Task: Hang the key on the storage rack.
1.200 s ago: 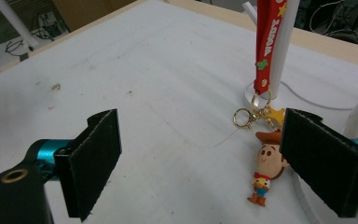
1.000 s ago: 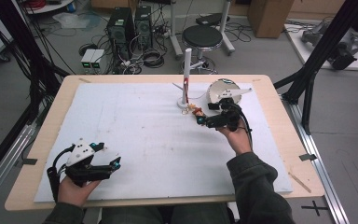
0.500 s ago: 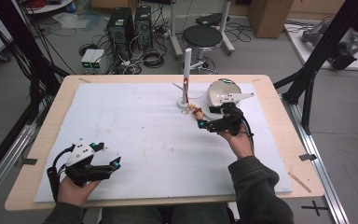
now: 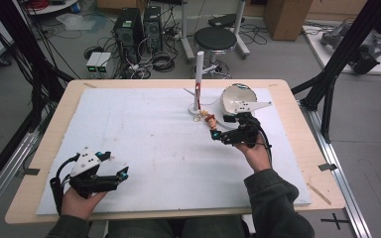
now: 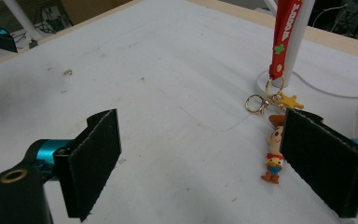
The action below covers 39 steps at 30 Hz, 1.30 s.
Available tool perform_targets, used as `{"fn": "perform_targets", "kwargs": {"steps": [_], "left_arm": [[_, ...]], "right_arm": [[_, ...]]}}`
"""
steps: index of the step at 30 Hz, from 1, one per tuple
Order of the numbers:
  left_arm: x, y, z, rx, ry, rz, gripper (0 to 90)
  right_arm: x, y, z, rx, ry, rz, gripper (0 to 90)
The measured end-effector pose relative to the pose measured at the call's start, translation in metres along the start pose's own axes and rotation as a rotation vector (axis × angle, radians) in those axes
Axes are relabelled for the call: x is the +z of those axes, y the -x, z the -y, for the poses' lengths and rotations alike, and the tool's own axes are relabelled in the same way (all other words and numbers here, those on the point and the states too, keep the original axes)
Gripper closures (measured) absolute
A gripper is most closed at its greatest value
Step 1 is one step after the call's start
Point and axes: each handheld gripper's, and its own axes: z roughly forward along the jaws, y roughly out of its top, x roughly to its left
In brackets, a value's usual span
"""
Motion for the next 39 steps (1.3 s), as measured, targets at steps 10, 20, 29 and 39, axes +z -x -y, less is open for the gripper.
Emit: {"fn": "perform_targets", "kwargs": {"steps": [10, 20, 29, 39], "left_arm": [[0.000, 0.000, 0.000, -0.003, -0.002, 0.002, 20.4], [0.001, 0.001, 0.000, -0.001, -0.003, 0.004, 20.4], [0.001, 0.001, 0.000, 0.001, -0.006, 0.004, 20.4], [0.001, 0.001, 0.000, 0.000, -0.006, 0.004, 20.4]], "right_arm": [[-0.001, 0.000, 0.016, 0.019, -0.013, 0.002, 11.5], [-0.007, -0.003, 0.027, 0.023, -0.007, 0.005, 11.6], [-0.014, -0.002, 0.038, 0.032, -0.016, 0.014, 11.6], [-0.025, -0.003, 0.048, 0.030, -0.015, 0.026, 11.5]]}}
